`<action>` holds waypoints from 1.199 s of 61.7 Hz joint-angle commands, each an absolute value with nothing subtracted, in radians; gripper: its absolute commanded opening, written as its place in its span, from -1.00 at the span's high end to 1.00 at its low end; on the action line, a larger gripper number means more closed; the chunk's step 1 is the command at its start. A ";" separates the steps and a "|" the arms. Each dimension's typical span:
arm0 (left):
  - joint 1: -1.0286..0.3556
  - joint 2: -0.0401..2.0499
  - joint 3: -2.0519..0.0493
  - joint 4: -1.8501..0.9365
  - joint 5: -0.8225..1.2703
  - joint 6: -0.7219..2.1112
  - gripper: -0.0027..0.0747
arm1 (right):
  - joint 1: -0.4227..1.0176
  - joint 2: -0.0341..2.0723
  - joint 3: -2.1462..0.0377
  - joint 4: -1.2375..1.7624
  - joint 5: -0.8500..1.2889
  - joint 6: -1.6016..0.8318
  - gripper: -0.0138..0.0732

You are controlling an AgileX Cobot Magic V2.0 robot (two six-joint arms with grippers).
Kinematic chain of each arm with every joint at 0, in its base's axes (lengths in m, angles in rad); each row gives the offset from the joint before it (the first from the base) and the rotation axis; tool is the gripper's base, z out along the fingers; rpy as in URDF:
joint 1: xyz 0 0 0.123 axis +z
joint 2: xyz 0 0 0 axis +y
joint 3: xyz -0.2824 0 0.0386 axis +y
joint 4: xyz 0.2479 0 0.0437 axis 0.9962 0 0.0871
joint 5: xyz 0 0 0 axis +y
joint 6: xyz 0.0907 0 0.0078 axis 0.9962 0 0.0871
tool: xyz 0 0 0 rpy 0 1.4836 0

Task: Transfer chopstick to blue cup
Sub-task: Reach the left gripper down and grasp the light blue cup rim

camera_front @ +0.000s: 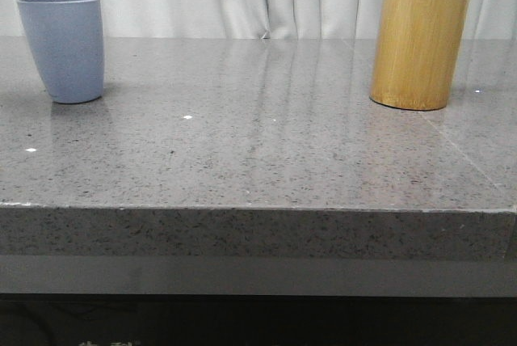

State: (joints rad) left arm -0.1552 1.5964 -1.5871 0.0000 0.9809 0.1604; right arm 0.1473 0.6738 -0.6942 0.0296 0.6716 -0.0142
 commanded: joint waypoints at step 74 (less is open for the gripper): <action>-0.277 1.830 -2.027 -0.045 1.178 0.119 0.98 | 0.149 0.677 -0.726 0.031 0.618 -0.023 -0.77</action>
State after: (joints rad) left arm -0.2311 1.8789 -1.9623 -0.0267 1.2091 0.1277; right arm 0.1473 0.6738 -0.6942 0.0296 0.6793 -0.0161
